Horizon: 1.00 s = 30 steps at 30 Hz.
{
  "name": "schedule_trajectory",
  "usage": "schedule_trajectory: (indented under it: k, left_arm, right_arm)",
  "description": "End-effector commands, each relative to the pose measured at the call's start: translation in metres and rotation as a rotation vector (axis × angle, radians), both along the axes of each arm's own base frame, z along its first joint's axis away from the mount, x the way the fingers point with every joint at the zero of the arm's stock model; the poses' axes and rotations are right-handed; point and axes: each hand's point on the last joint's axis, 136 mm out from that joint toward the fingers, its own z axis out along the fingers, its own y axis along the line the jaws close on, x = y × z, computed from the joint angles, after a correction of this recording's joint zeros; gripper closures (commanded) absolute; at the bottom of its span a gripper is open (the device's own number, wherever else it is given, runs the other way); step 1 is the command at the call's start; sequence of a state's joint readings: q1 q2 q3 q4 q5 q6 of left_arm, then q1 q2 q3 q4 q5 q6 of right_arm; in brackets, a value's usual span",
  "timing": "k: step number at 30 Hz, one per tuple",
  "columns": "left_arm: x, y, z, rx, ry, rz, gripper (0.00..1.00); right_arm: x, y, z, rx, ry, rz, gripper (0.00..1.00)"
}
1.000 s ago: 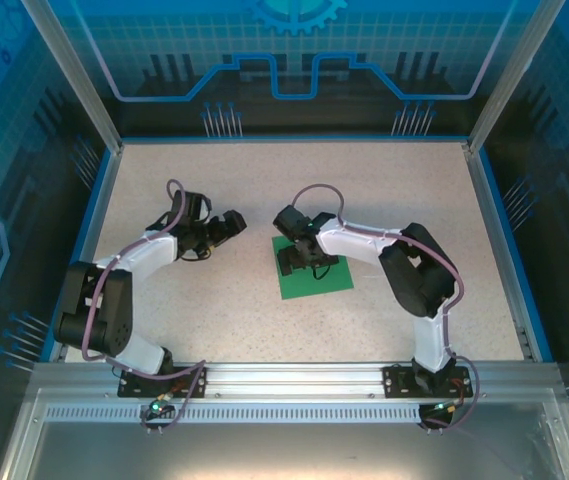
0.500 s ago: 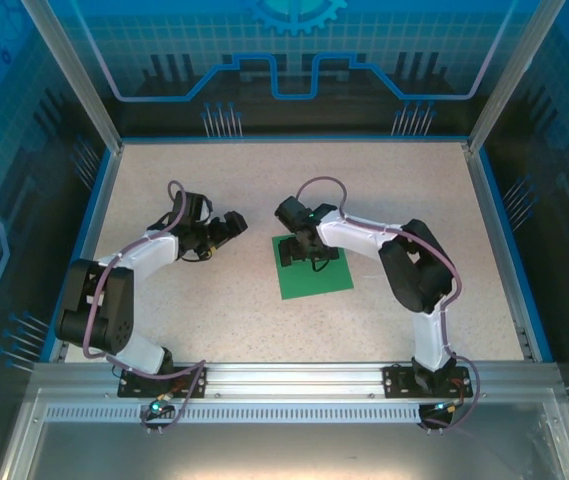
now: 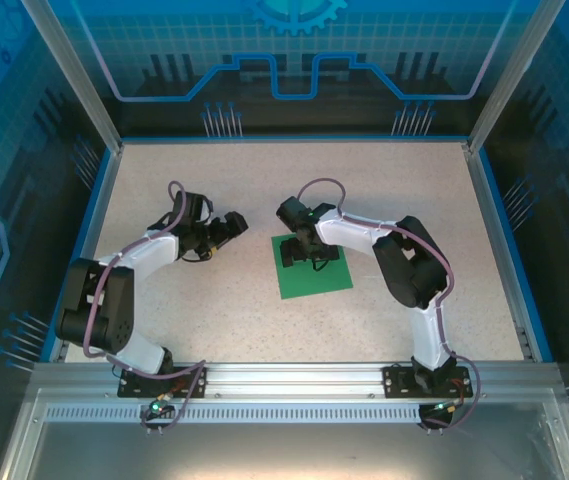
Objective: Fold a paper plane with a square sheet of paper (pick it up from the middle)
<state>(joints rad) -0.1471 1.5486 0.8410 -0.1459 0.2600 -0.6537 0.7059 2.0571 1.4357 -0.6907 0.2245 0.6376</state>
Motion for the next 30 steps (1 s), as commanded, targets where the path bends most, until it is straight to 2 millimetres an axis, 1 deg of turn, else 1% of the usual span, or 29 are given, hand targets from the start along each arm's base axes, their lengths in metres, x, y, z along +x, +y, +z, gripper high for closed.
schedule_trajectory:
  k: [1, 6, 9, 12, 17, 21, 24, 25, 27, 30]
  left_arm:
    - [0.0, -0.008, 0.0, -0.022, 0.024, -0.017, 0.02]
    - [-0.001, -0.009, -0.001, -0.025, 0.029, -0.02, 0.02]
    - [-0.001, -0.009, -0.002, -0.026, 0.032, -0.019, 0.01]
    - [-0.001, -0.01, -0.002, -0.026, 0.033, -0.021, 0.02]
    - [-0.002, -0.011, -0.002, -0.036, 0.035, -0.025, 0.02]
    - [-0.004, -0.012, -0.003, -0.041, 0.036, -0.024, 0.01]
    - [-0.005, -0.012, -0.005, -0.042, 0.043, -0.024, 0.02]
    - [-0.005, -0.012, -0.006, -0.044, 0.043, -0.023, 0.02]
    - [-0.006, -0.013, -0.006, -0.048, 0.044, -0.024, 0.02]
    - [-0.007, -0.013, -0.007, -0.05, 0.048, -0.024, 0.01]
  right_arm:
    - [-0.025, -0.018, -0.04, -0.07, 0.132, 0.003, 0.05]
    - [-0.024, -0.016, -0.038, -0.055, 0.128, 0.003, 0.16]
    - [-0.024, -0.013, -0.035, -0.035, 0.119, 0.003, 0.17]
    - [-0.021, -0.011, -0.028, -0.018, 0.099, 0.004, 0.14]
    - [-0.013, -0.004, -0.011, 0.014, 0.059, 0.014, 0.15]
    - [-0.009, -0.003, 0.006, 0.023, 0.015, 0.022, 0.08]
    - [-0.01, -0.007, 0.024, -0.002, -0.029, 0.025, 0.01]
    - [-0.011, -0.009, 0.026, -0.008, -0.032, 0.02, 0.01]
    - [-0.017, -0.012, 0.026, -0.012, -0.02, 0.004, 0.01]
    - [-0.029, -0.013, 0.015, -0.017, 0.02, -0.012, 0.0]
